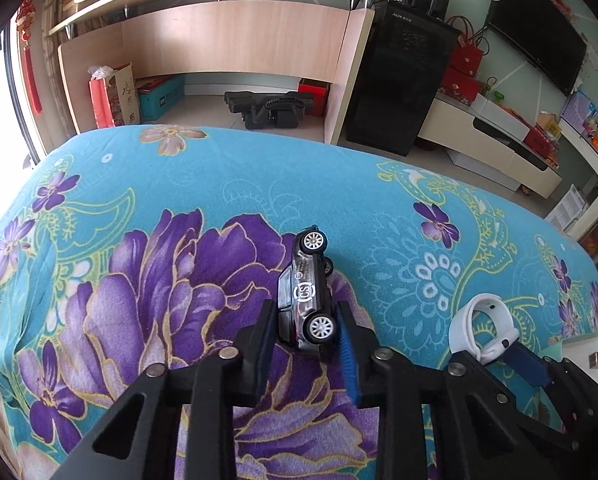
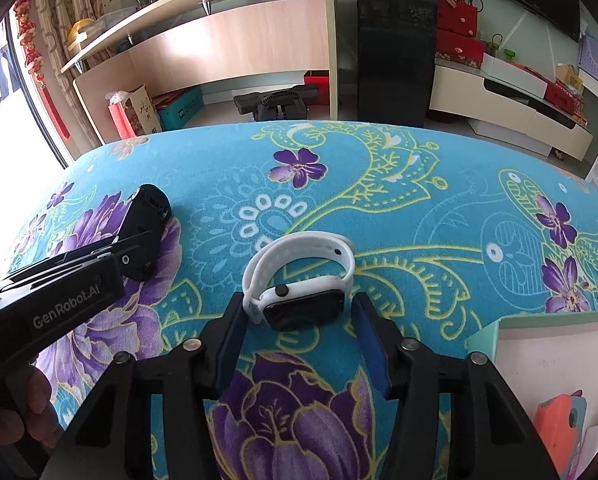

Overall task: Organize rigid objects
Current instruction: 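Grasp the black toy car with the left tool while the right tool grasps the white smartwatch, then carry the toy car and smartwatch into the white tray with both tools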

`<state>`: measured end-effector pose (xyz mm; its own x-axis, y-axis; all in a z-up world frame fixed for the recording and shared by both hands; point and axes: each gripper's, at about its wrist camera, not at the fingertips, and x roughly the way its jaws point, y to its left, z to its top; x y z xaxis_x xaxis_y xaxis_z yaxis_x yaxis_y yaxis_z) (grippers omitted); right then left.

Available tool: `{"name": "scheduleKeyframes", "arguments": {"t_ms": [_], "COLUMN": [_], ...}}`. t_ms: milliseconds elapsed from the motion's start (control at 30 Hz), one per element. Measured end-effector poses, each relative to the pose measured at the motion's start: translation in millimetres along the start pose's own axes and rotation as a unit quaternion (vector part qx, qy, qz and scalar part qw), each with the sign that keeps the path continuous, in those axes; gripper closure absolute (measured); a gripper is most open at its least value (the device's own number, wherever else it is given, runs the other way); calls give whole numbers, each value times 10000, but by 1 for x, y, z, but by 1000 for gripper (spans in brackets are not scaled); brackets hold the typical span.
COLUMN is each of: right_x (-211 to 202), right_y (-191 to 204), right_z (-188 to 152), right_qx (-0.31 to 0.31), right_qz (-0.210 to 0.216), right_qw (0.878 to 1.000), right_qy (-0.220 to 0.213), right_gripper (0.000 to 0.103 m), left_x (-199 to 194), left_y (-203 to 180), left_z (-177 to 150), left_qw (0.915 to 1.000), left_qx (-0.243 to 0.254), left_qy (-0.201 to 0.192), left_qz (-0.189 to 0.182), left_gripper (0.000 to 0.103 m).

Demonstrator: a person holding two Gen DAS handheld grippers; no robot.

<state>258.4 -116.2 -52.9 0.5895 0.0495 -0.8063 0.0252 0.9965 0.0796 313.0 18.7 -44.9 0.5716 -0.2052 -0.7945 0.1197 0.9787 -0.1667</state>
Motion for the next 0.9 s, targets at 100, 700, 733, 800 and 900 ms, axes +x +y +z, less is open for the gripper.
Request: {"name": "scheduleKeyframes", "arguments": {"t_ms": [100, 700, 733, 800, 900], "right_x": [-2, -94, -103, -118, -139], "right_y": [1, -14, -16, -20, -31], "right_z": [0, -36, -39, -45, -55], "right_qx": [-23, 311, 331, 350, 483], "right_qz": [-22, 108, 81, -30, -51], "right_qw": [10000, 9990, 9988, 9984, 9973], "right_qy": [-15, -300, -346, -446, -549], "right_gripper": [52, 53, 53, 53, 53], "left_x": [-7, -115, -122, -133, -146], "left_y": [1, -31, -35, -43, -56], "left_z": [-4, -59, -64, -75, -87], "left_qw": [10000, 9980, 9979, 9977, 9975], "left_qx": [41, -190, -170, -112, 30], "left_qy": [-50, -578, -609, -649, -684], "left_qz": [-5, -147, -152, -172, -150], "left_gripper": [73, 73, 73, 73, 73]}}
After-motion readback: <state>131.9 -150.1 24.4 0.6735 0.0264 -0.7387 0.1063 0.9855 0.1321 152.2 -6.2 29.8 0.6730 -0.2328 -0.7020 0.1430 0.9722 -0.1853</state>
